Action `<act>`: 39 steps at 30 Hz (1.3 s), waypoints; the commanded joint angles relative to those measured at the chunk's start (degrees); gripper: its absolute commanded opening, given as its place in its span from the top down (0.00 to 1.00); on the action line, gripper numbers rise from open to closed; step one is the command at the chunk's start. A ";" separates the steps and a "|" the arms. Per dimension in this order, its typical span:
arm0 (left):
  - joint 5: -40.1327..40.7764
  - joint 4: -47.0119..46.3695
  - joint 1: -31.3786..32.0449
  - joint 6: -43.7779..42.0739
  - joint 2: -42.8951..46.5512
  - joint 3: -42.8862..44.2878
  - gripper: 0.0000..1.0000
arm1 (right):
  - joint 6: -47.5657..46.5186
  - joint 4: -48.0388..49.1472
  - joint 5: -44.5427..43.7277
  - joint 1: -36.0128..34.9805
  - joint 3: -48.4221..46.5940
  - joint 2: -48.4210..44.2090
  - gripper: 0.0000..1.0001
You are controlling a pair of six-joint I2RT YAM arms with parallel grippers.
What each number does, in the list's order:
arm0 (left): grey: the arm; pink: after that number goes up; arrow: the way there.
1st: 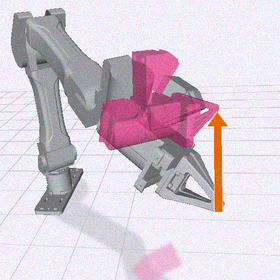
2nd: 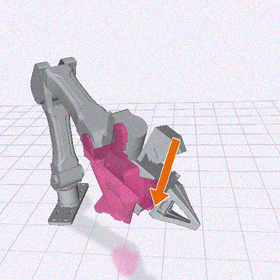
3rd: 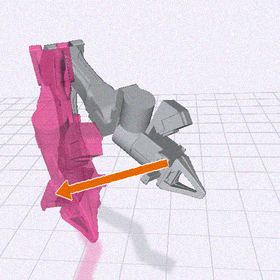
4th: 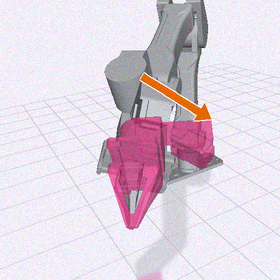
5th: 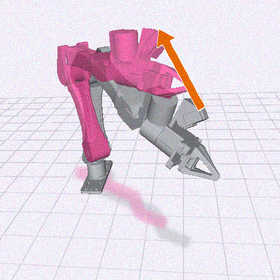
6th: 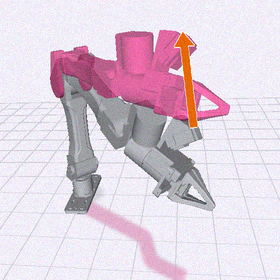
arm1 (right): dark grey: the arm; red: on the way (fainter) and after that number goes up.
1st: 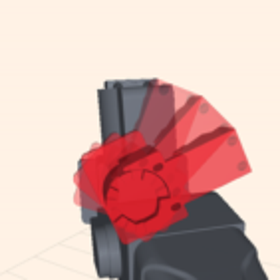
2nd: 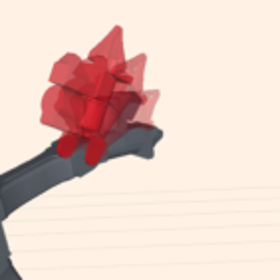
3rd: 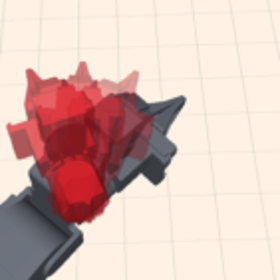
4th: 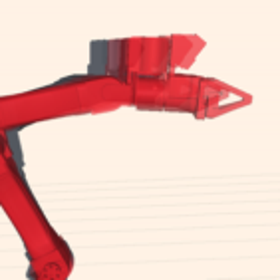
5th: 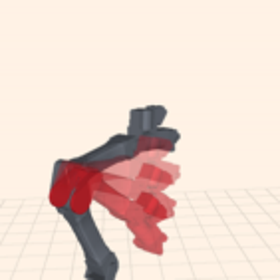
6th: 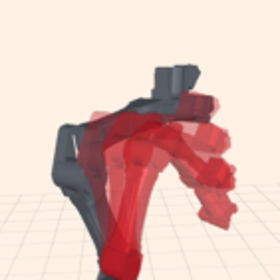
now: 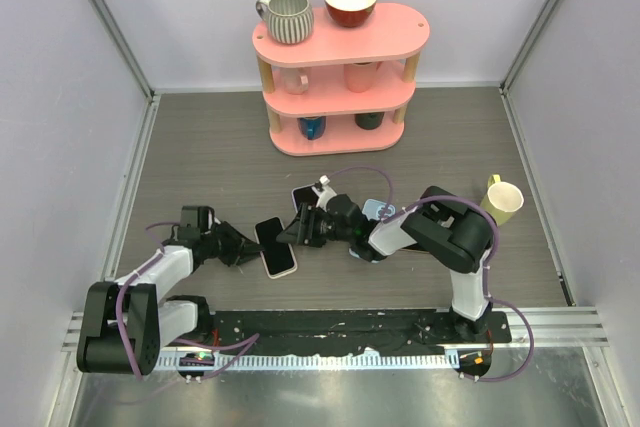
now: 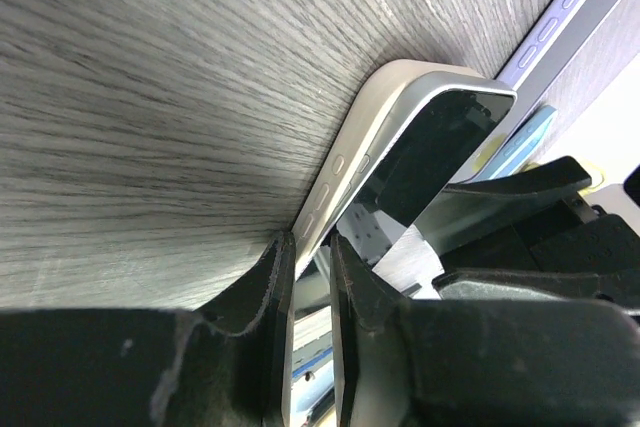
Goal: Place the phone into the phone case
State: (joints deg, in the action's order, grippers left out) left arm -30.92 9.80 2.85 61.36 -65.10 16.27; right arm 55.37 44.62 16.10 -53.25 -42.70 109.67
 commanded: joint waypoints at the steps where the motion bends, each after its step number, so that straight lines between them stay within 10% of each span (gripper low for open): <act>1: -2.31 -2.24 1.28 2.62 -0.47 -1.95 0.84 | 9.84 22.44 11.32 -2.03 -1.16 0.98 0.42; 39: -4.50 -8.75 1.28 5.35 -1.52 -4.41 0.85 | 22.32 37.30 13.79 -1.77 -0.11 8.19 0.44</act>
State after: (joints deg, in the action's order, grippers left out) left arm -31.59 5.15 2.17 64.20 -64.27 13.26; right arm 72.93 64.93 19.53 -50.28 -39.64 118.56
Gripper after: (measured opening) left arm 0.173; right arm 0.565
